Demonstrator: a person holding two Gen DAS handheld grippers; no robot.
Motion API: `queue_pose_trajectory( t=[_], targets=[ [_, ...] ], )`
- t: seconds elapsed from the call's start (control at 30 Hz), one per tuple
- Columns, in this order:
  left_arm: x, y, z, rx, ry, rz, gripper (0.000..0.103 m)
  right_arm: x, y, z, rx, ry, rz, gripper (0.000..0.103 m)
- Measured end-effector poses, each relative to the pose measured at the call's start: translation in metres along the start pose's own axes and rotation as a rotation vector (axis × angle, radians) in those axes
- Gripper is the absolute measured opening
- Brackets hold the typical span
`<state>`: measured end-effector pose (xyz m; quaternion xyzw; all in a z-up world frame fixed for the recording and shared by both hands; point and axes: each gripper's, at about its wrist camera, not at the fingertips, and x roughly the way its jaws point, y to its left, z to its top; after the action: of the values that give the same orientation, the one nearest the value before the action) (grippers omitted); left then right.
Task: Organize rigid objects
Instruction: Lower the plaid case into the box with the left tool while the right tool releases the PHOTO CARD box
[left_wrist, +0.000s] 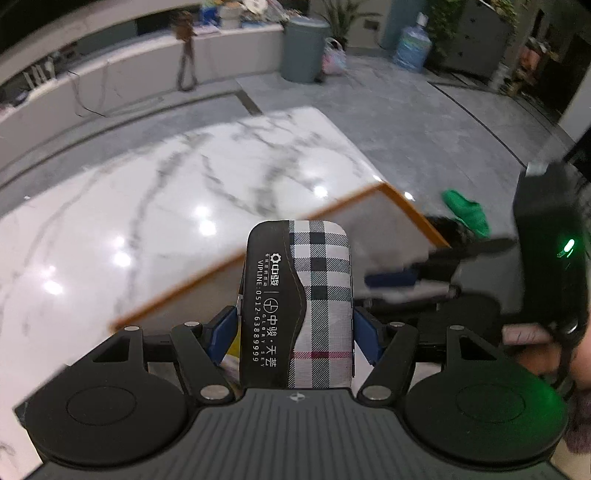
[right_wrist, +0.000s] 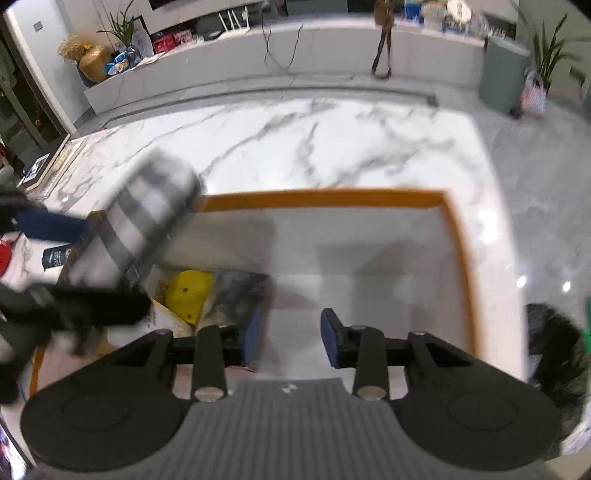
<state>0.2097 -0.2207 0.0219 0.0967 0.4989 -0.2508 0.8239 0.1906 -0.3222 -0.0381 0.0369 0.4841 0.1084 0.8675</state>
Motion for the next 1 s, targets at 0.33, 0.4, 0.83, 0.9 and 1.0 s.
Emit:
queue_pose_trajectory(
  t=[0.33, 0.4, 0.83, 0.9, 1.0],
  targets=[
    [0.051, -0.024, -0.027, -0.121, 0.198, -0.09, 0.077, -0.034, -0.021, -0.021, -0.104, -0.031, -0.042, 0.037],
    [0.061, -0.026, -0.031, -0.142, 0.223, -0.102, 0.077, -0.033, -0.02, -0.022, -0.123, -0.032, -0.025, 0.037],
    [0.115, -0.029, -0.038, -0.181, 0.389, -0.043, 0.078, -0.005, -0.019, -0.029, -0.108, 0.066, 0.039, 0.036],
    [0.121, -0.027, -0.039, -0.189, 0.41, -0.048, 0.078, 0.0, -0.019, -0.031, -0.095, 0.08, 0.05, 0.036],
    [0.122, -0.023, -0.039, -0.178, 0.408, -0.055, 0.079, 0.006, -0.02, -0.033, -0.076, 0.1, 0.064, 0.037]
  ],
)
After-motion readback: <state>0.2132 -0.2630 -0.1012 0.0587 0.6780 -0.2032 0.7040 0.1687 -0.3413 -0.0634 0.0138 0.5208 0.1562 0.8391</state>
